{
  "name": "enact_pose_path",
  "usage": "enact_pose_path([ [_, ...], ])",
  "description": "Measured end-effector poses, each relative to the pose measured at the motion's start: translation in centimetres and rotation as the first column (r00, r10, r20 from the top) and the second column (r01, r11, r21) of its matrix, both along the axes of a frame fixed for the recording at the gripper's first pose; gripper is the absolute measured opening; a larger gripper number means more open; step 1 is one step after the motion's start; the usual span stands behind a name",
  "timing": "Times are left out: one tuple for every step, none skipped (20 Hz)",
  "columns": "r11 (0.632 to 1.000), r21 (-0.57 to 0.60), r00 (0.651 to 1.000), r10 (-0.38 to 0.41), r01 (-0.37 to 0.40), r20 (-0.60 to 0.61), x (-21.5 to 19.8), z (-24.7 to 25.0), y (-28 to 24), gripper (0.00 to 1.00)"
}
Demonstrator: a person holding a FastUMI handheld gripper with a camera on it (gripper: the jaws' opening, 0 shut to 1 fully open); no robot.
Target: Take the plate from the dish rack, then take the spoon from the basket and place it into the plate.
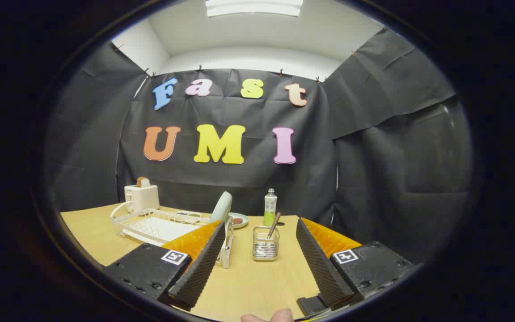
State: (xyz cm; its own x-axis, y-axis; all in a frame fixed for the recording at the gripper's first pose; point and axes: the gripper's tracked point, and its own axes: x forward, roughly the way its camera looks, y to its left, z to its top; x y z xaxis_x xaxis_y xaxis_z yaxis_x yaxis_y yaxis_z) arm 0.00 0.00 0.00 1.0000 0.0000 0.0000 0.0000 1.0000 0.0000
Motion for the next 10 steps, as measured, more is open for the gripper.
enact_pose_path([
  [1.000,0.006,1.000,-0.001,0.001,0.001,-0.07,0.05,0.04,1.00],
  [1.000,0.012,1.000,-0.002,0.002,0.003,-0.20,0.03,-0.07,1.00],
  [1.000,0.014,1.000,-0.003,0.003,0.002,-0.27,0.05,-0.12,1.00],
  [1.000,0.017,1.000,-0.005,0.005,0.002,-0.18,-0.08,-0.24,1.00],
  [1.000,0.014,1.000,-0.005,0.005,0.004,-0.19,-0.06,-0.24,1.00],
  [1.000,0.013,1.000,-0.007,0.007,0.008,-0.14,0.04,-0.21,1.00],
  [1.000,0.011,1.000,-0.011,0.011,0.008,-0.12,0.07,-0.33,1.00],
  [1.000,0.011,1.000,-0.012,0.012,0.010,-0.11,0.03,-0.35,1.00],
  [1.000,0.011,1.000,-0.012,0.012,0.010,-0.07,-0.02,-0.30,1.00],
  [1.000,0.013,1.000,-0.012,0.012,0.012,-0.02,-0.11,-0.29,1.00],
])
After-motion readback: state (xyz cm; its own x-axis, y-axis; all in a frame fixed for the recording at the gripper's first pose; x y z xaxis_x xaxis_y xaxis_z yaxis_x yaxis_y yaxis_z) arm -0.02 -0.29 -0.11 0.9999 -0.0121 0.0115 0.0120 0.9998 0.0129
